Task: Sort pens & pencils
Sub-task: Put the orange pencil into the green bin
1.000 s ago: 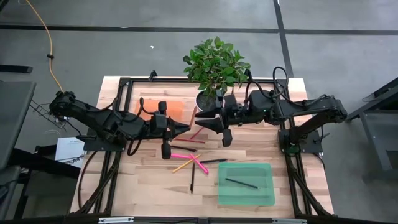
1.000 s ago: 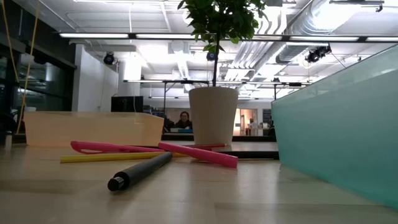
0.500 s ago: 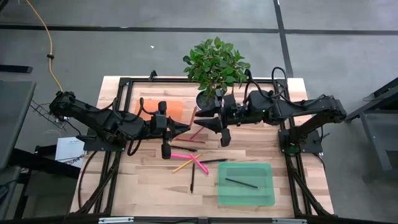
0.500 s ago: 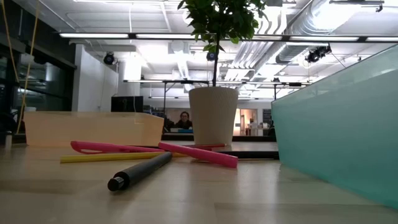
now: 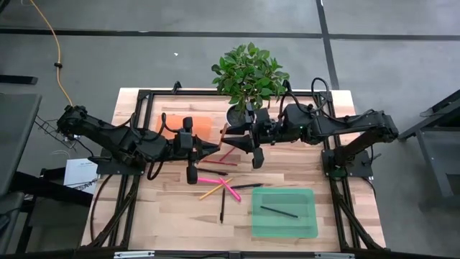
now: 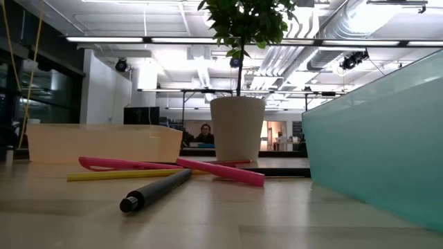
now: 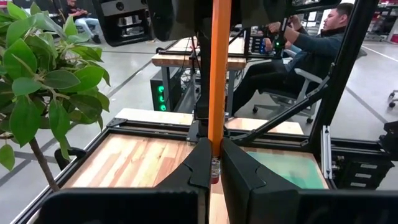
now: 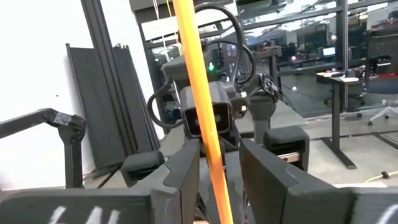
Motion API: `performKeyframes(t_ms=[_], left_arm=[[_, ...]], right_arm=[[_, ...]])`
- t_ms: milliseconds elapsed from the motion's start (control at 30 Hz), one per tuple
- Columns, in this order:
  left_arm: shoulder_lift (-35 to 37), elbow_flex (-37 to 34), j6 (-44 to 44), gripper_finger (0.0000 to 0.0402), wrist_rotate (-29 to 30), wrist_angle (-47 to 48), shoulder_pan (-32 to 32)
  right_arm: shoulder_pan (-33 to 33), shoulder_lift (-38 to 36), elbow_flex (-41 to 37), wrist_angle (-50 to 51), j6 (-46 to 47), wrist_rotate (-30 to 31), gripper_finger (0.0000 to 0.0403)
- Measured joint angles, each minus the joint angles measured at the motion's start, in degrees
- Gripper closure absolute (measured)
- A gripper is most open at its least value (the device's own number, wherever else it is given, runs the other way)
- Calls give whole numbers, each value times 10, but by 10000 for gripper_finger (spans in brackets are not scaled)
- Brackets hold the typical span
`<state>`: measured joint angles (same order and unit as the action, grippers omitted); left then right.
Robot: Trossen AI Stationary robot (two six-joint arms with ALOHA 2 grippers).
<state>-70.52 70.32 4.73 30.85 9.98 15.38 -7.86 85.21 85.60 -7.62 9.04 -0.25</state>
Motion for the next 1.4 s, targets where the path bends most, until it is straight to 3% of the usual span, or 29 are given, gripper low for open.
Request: performKeyframes(t_ms=[167,633,1067,1400], left_arm=[[0,0,0,390,0,0,0],[0,0,2,390,0,1,0],[0,1,0,387,-8,16,0],[0,0,34,342,-12,87,0]], right_arm=[[0,0,0,0,-1,0,306],[0,0,0,0,-7,1,387],[0,0,0,2,-14,2,393],[0,-1,7,-3,-20,0,393]])
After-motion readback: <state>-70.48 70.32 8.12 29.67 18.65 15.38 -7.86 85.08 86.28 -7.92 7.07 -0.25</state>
